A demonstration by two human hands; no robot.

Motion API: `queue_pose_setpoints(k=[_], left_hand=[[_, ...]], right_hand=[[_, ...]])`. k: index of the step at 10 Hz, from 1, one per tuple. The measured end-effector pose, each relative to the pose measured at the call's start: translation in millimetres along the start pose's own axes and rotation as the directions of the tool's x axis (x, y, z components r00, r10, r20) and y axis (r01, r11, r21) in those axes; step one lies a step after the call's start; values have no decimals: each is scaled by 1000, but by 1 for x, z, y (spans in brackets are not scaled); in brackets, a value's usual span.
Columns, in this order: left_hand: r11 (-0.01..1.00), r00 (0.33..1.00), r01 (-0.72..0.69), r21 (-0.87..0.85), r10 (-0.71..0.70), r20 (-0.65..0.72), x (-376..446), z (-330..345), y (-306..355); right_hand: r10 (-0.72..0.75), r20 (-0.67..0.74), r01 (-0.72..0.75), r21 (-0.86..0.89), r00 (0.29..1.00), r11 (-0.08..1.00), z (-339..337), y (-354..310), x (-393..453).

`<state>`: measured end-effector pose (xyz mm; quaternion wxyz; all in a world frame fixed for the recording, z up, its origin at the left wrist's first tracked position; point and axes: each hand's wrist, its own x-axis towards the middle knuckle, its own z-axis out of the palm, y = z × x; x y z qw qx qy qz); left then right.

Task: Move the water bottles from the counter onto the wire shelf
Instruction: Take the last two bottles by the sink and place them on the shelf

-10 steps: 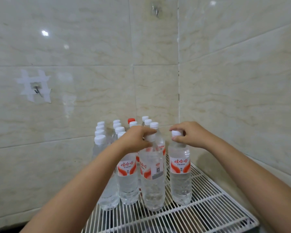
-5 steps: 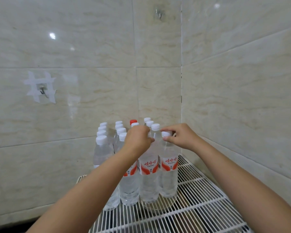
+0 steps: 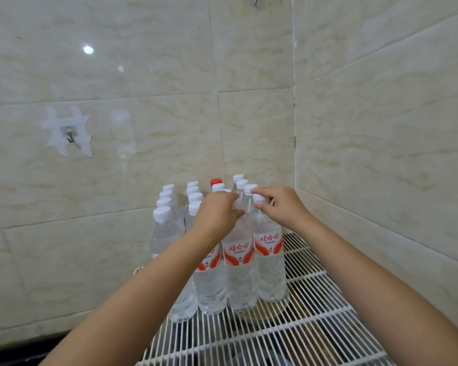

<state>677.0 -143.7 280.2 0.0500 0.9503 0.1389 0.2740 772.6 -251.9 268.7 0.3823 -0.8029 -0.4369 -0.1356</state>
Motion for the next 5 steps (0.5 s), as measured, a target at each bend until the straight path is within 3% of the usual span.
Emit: queue_pose_setpoints(k=[2,3,5], left_hand=[[973,977,-95,211,132,-168,-6,5,-17],[958,998,-13,285,30,-56,-8,10,-33],[966,927,-68,249,153,-342,-10,41,-51]], right_hand=[[-34,-43,33,-31,999,999,9,6,-9],[-34,-80,24,-116,996,993,14,6,-13],[-31,-203,3,-136,979,991,15,-2,-22]])
